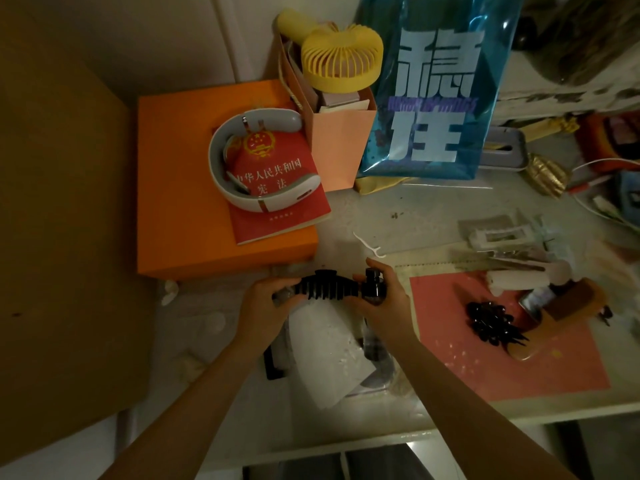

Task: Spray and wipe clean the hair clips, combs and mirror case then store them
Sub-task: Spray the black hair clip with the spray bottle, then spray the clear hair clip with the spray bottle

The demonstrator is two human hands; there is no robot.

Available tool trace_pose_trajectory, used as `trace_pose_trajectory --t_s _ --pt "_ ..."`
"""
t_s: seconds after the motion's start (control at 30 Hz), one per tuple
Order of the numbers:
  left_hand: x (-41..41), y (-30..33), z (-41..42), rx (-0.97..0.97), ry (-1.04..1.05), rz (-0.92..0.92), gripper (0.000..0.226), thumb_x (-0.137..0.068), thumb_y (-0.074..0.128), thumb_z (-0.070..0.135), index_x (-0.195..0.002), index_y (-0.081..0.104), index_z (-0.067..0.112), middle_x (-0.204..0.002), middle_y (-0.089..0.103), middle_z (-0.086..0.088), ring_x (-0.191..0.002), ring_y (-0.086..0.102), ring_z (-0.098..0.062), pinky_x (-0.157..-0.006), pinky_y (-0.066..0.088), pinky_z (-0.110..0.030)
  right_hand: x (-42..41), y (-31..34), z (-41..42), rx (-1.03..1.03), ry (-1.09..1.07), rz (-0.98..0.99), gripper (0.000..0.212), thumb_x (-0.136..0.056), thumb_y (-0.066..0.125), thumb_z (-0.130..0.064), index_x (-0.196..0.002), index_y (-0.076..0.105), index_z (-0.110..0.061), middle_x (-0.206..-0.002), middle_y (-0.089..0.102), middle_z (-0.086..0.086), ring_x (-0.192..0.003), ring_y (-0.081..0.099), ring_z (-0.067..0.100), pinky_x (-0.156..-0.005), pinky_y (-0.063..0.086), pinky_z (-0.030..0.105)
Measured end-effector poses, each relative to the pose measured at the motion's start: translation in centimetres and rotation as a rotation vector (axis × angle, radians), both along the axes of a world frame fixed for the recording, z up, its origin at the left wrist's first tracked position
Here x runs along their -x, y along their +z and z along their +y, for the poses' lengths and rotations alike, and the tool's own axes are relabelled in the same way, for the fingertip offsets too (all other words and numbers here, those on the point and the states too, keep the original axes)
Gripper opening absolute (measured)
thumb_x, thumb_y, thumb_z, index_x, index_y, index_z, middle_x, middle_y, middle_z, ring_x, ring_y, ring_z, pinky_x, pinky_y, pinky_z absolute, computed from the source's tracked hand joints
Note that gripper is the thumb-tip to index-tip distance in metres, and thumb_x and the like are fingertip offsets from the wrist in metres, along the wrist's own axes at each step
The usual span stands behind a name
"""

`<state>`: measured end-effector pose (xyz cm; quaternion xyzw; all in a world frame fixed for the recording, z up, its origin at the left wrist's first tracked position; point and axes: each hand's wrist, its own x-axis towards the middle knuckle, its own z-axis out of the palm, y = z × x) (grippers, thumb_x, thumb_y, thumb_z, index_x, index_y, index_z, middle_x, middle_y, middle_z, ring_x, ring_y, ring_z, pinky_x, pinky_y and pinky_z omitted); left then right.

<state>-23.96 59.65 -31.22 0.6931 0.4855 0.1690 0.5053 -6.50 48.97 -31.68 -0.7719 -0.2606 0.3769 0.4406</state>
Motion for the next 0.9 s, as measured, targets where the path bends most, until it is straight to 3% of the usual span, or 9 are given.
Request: trace_pose_trajectory --t_s 0.13,0.33,0.47,0.57,0.67,0.8,0.9 --pt "0.2 0.1 0.0 0.008 -0.003 0.002 0.037 -0.078 0.076 0.01 -0.11 0.064 0.024 -0.091 0.06 0.02 -0.084 0.055 0.02 -0.072 0.04 0.002 -0.1 0.2 -0.2 -0.019 -0.007 0.0 0.064 -0.074 0.08 -0.01 -0.13 0.05 -0.016 -0.116 0.064 -0.001 -0.106 0.063 0.015 -0.092 0.052 0.031" --pt "-0.2 1.9 -0.1 0.029 0.012 -0.004 0.04 -0.078 0.077 0.018 -0.116 0.064 0.023 -0.11 0.061 0.012 -0.098 0.054 0.0 -0.079 0.04 -0.005 -0.5 1.8 -0.9 -0.09 -0.065 0.06 0.062 -0.073 0.079 -0.003 -0.121 0.05 -0.029 -0.114 0.065 0.004 -0.106 0.063 0.012 -0.083 0.054 0.026" --pt "-1.5 4.4 -0.8 -0.028 -0.066 -0.06 0.041 -0.079 0.076 0.015 -0.115 0.061 0.029 -0.105 0.057 0.028 -0.095 0.053 0.016 -0.081 0.037 0.002 -1.2 3.9 -2.2 -0.129 -0.105 0.076 0.062 -0.073 0.079 -0.001 -0.115 0.051 -0.037 -0.105 0.067 -0.007 -0.096 0.065 -0.002 -0.072 0.052 0.013" --pt "-2.7 5.9 -1.5 -0.088 -0.154 -0.024 0.033 -0.08 0.075 0.017 -0.112 0.067 0.019 -0.106 0.061 0.014 -0.095 0.055 0.003 -0.081 0.038 0.0 -2.1 5.6 -3.7 -0.146 -0.125 0.074 0.059 -0.074 0.079 -0.005 -0.115 0.051 -0.038 -0.101 0.067 -0.01 -0.094 0.065 -0.004 -0.07 0.052 0.011" --pt "-4.4 7.5 -2.6 -0.132 -0.195 -0.024 0.027 -0.08 0.076 0.017 -0.105 0.068 0.017 -0.1 0.062 0.008 -0.095 0.057 -0.01 -0.085 0.043 -0.014 -3.5 7.2 -5.5 -0.164 -0.162 0.063 0.058 -0.075 0.079 -0.008 -0.121 0.051 -0.031 -0.103 0.066 -0.008 -0.094 0.065 -0.004 -0.072 0.052 0.01" --pt "-7.5 9.1 -4.1 -0.211 -0.277 -0.043 0.033 -0.082 0.074 0.015 -0.113 0.065 0.018 -0.107 0.061 0.006 -0.101 0.056 -0.01 -0.086 0.039 -0.006 -6.3 8.7 -8.0 -0.165 -0.194 0.032 0.055 -0.078 0.077 -0.012 -0.123 0.051 -0.029 -0.102 0.067 -0.009 -0.089 0.065 -0.005 -0.067 0.049 0.008" --pt "-10.6 9.1 -5.3 -0.303 -0.348 0.007 0.031 -0.083 0.073 0.015 -0.113 0.067 0.012 -0.113 0.065 -0.007 -0.108 0.058 -0.021 -0.096 0.042 -0.022 -9.2 9.3 -9.8 -0.182 -0.226 0.024 0.054 -0.079 0.076 -0.009 -0.122 0.051 -0.03 -0.099 0.068 -0.008 -0.088 0.065 -0.004 -0.069 0.05 0.01"
